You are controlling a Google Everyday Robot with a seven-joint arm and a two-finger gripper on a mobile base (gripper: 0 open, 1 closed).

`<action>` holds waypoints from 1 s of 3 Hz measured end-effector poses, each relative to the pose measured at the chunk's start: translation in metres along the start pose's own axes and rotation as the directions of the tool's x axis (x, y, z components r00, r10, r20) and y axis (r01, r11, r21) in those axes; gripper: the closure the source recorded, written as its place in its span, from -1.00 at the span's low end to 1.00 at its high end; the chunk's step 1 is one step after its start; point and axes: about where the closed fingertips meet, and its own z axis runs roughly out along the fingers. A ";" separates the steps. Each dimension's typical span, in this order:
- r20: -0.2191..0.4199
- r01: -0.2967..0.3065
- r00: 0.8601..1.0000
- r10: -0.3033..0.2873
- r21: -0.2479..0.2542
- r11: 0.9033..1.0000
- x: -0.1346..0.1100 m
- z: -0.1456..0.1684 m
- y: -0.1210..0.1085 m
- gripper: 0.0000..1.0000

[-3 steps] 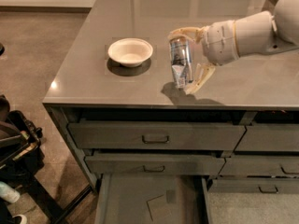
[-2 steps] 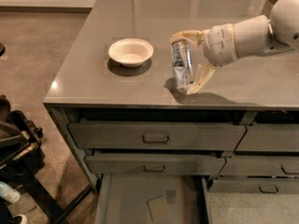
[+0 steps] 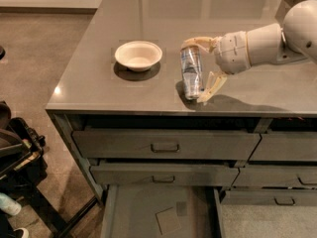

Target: Pick redbull can from bottom drawer and place on counter

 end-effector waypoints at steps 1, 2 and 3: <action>0.000 0.000 1.000 0.000 0.000 1.000 0.000 0.000 0.000 0.19; 0.000 0.000 1.000 0.000 0.000 1.000 0.000 0.000 0.000 -0.28; 0.000 0.000 1.000 0.000 0.000 1.000 0.000 0.000 0.000 -0.75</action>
Offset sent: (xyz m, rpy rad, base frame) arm 0.0000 0.0000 0.0000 0.0000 0.0000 0.0000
